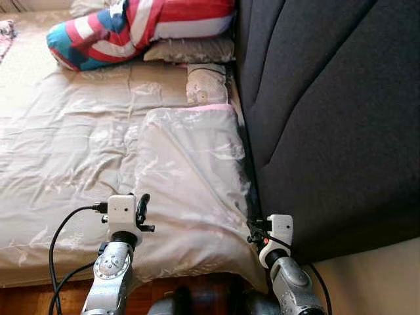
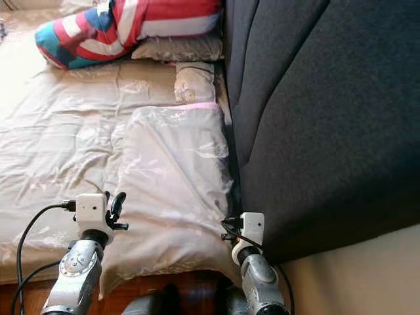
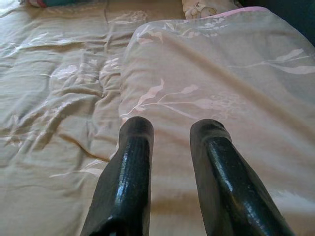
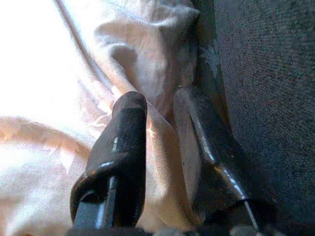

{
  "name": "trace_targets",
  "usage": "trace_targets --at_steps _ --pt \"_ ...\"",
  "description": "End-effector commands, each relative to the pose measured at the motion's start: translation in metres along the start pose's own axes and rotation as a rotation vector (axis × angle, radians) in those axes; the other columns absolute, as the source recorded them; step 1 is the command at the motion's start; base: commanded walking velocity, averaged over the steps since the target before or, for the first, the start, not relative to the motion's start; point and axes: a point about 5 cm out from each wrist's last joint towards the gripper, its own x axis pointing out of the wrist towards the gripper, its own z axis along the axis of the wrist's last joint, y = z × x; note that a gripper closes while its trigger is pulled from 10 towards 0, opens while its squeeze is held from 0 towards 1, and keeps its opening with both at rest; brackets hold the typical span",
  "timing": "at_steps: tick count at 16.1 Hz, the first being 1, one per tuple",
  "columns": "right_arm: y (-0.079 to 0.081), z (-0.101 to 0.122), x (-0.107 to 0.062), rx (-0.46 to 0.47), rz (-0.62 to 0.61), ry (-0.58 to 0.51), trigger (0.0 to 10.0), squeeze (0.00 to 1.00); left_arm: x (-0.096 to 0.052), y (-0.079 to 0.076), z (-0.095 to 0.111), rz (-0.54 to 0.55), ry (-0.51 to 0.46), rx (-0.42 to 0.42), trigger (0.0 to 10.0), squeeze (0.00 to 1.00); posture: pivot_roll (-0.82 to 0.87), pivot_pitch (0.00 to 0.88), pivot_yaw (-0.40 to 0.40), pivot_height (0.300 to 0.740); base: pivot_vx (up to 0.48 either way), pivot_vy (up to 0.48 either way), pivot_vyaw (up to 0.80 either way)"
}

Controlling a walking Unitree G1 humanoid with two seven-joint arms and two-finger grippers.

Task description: Clean up the room

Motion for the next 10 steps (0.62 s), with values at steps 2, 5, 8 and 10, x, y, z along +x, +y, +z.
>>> trace_targets --at_steps 2,5,8,10 --pt "-0.018 0.027 0.0 -0.021 -0.057 -0.144 10.0 0.0 -0.005 -0.002 -0.009 -0.01 0.043 0.009 10.0 0.0 0.04 0.136 -0.057 0.74 0.0 0.0 0.0" --pt "-0.017 0.037 -0.003 -0.044 -0.052 -0.225 10.0 0.0 -0.004 -0.001 -0.009 -0.01 0.037 0.01 10.0 0.0 0.03 0.131 -0.056 0.74 0.0 0.0 0.0" --pt "-0.014 0.038 -0.004 -0.045 -0.029 -0.245 10.0 0.0 -0.004 0.0 -0.008 -0.007 0.036 0.007 10.0 0.0 0.03 0.132 -0.054 0.74 0.0 0.0 0.0" --pt "-0.014 0.032 -0.005 -0.043 -0.028 -0.214 10.0 0.0 -0.005 -0.003 -0.01 -0.021 0.047 0.009 10.0 0.0 0.03 0.131 -0.05 0.74 0.0 0.0 0.0"
